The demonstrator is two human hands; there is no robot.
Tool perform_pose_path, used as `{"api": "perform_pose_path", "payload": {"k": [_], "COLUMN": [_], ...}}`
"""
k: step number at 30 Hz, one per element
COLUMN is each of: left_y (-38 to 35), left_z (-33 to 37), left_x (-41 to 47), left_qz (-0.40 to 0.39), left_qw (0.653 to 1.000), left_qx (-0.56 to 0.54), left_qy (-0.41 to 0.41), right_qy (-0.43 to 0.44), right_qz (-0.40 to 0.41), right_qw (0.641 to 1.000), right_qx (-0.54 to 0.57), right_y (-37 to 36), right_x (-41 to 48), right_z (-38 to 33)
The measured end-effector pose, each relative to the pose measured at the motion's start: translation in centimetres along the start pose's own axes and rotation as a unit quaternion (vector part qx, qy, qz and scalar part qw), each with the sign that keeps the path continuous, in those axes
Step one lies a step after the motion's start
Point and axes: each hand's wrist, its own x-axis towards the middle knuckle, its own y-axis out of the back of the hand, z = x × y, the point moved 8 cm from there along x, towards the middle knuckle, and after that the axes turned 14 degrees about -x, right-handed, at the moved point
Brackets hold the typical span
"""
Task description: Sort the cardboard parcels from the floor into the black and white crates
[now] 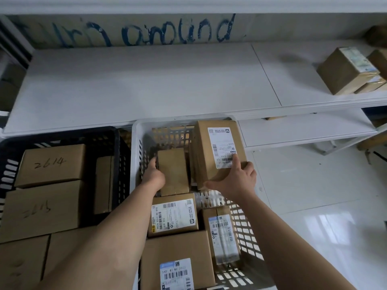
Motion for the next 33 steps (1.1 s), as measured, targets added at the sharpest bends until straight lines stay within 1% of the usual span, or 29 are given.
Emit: {"api": "perform_pose_path", "payload": {"k": [2,4,6,7,9,10,11,13,16,17,19,21,22,23,25,26,28,31,33], "left_y": [-0.3,-0.7,-0.8,-1.0,-2.0,-2.4,-2.6,-1.8,-1.2,-1.0,-0.6,-0.6,-0.8,-0.8,-0.5,-0.4,-0.3,0.2,-0.1], "left_z": [0.0,-0.3,0.3,1.0,2.4,2.6,2.1,1.3,1.7,1.7,1.5,1.4,1.5,1.6,1.8,1.9,1.8,1.9,2.1], "left_x": [0.3,0.7,0.1,-0.1,-0.5,-0.3,0.2,0.8,0.9,0.9,1.1,1.1,1.1,1.2,1.4,1.5,1.6,1.4,0.9], "left_qz": [-0.008,0.006,0.04,0.057,0.04,0.022,0.013,0.039,0.06,0.065,0.078,0.074,0.071,0.069,0.067,0.06,0.044,0.042,0.015], "left_qw": [0.997,0.992,0.991,0.99,0.984,0.983,0.985,0.983,0.964,0.966,0.973,0.977,0.979,0.984,0.995,0.996,0.996,0.994,0.996], "left_qx": [0.073,0.125,0.126,0.115,0.113,0.116,0.119,0.151,0.22,0.214,0.199,0.192,0.183,0.152,0.051,0.005,-0.05,-0.076,-0.049], "left_qy": [-0.023,-0.018,-0.027,-0.061,-0.132,-0.14,-0.123,-0.1,-0.136,-0.131,-0.092,-0.062,-0.06,-0.057,-0.056,-0.059,-0.063,-0.064,-0.071], "right_qy": [0.001,0.002,0.002,0.003,0.003,0.002,0.002,0.002,0.0,0.0,0.002,0.0,0.0,0.0,0.003,0.003,0.002,0.004,0.003], "right_qz": [0.001,0.0,0.0,0.001,0.004,0.006,0.006,0.005,0.007,0.006,0.004,0.003,0.003,0.003,0.003,0.004,0.005,0.006,0.011], "right_qw": [1.0,1.0,1.0,1.0,1.0,1.0,1.0,1.0,1.0,1.0,1.0,1.0,1.0,1.0,1.0,1.0,1.0,1.0,1.0], "right_qx": [-0.003,-0.003,0.001,0.002,0.002,0.001,0.001,0.0,-0.007,-0.008,-0.008,-0.008,-0.008,-0.007,-0.007,-0.007,-0.007,-0.004,-0.006], "right_y": [0.0,0.0,0.0,0.0,0.0,0.0,0.0,-0.1,-0.2,-0.2,-0.2,-0.2,-0.1,-0.2,-0.2,-0.2,-0.2,-0.3,-0.3], "right_x": [-0.1,-0.1,-0.1,-0.1,0.0,0.1,0.2,0.2,0.2,0.2,0.2,0.2,0.2,0.3,0.3,0.3,0.2,0.2,0.3], "right_z": [0.0,0.0,0.1,0.1,0.1,0.1,0.1,0.1,0.1,0.1,0.0,0.1,0.1,0.1,0.1,0.1,0.1,0.1,0.2]}}
